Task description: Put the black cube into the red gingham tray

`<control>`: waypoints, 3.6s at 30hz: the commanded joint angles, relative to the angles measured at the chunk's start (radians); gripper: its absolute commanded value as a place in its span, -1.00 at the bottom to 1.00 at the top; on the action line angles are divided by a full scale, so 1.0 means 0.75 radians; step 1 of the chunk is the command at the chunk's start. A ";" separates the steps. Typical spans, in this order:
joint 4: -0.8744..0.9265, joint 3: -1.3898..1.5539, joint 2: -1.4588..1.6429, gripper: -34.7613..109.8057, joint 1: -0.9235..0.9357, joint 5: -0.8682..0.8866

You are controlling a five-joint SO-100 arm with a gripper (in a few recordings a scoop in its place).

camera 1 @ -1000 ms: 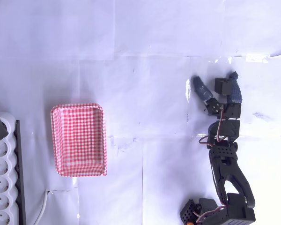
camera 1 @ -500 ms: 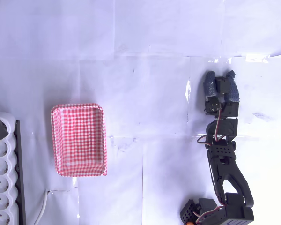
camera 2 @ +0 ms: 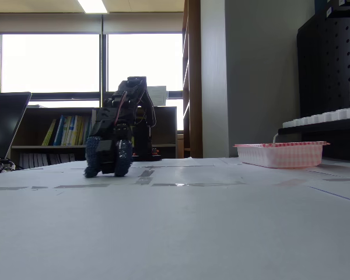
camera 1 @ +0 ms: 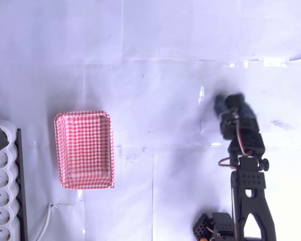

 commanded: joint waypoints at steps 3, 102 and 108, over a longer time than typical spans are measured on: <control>0.781 0.869 -0.205 -0.52 -0.337 -0.307; 0.243 -2.082 -2.720 -0.52 0.108 0.196; 0.573 -2.082 -2.720 -0.52 0.135 0.190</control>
